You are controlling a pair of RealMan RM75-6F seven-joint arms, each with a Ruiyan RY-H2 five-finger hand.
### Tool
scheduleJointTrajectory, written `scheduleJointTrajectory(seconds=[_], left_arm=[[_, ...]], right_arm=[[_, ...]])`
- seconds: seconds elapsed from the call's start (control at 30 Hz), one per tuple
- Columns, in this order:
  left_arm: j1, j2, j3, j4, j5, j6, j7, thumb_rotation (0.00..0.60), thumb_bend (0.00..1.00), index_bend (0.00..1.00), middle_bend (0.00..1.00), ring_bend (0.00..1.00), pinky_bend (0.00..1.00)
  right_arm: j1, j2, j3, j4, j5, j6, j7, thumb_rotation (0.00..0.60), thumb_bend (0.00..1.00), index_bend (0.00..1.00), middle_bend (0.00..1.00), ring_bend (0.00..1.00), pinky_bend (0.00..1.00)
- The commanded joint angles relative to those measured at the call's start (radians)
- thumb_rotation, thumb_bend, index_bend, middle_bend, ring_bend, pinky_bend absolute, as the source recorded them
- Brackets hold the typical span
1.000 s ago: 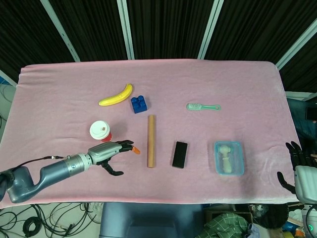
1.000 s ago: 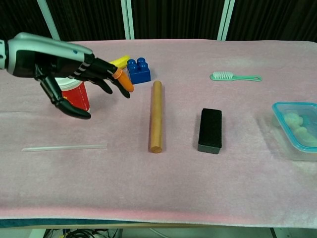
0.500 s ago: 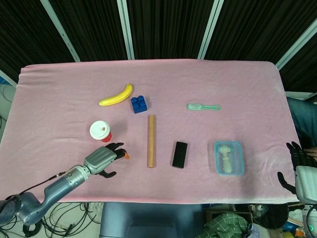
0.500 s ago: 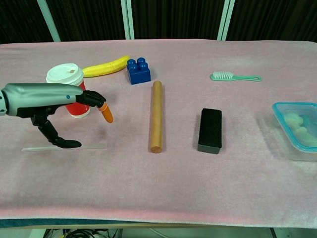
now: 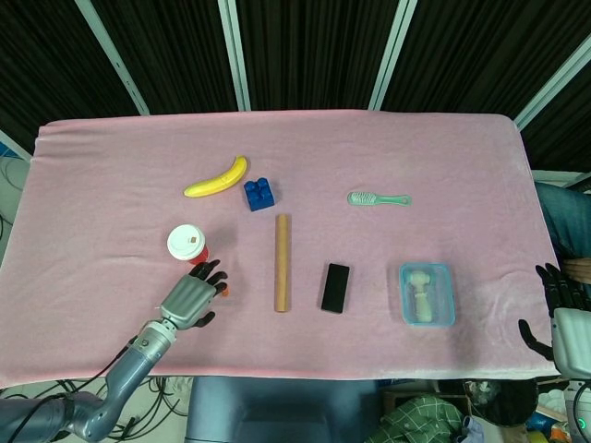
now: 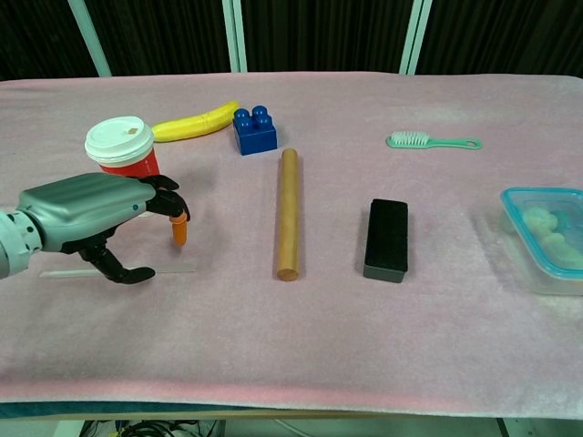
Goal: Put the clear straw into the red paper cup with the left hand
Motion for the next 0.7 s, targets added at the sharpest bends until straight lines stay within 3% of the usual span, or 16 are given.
scheduleJointTrajectory(seconds=[0.03, 0.3, 0.7], left_arm=[[0.018, -0.039, -0.015, 0.023, -0.031, 0.01, 0.033, 0.6, 0.3, 0.42, 0.21, 0.03, 0.12], [0.037, -0.1, -0.028, 0.09, -0.003, 0.063, 0.103, 0.6, 0.3, 0.47, 0.21, 0.03, 0.12], [0.047, -0.124, -0.045, 0.109, -0.008, 0.045, 0.136, 0.6, 0.3, 0.51, 0.22, 0.03, 0.11]], right_arm=[[0.0, 0.0, 0.0, 0.0, 0.0, 0.001, 0.0, 0.6, 0.26, 0.06, 0.04, 0.16, 0.2], [0.0, 0.001, 0.002, 0.002, 0.003, -0.001, 0.005, 0.6, 0.26, 0.06, 0.04, 0.16, 0.2], [0.001, 0.001, 0.003, 0.004, 0.003, -0.003, 0.007, 0.6, 0.26, 0.06, 0.04, 0.16, 0.2]])
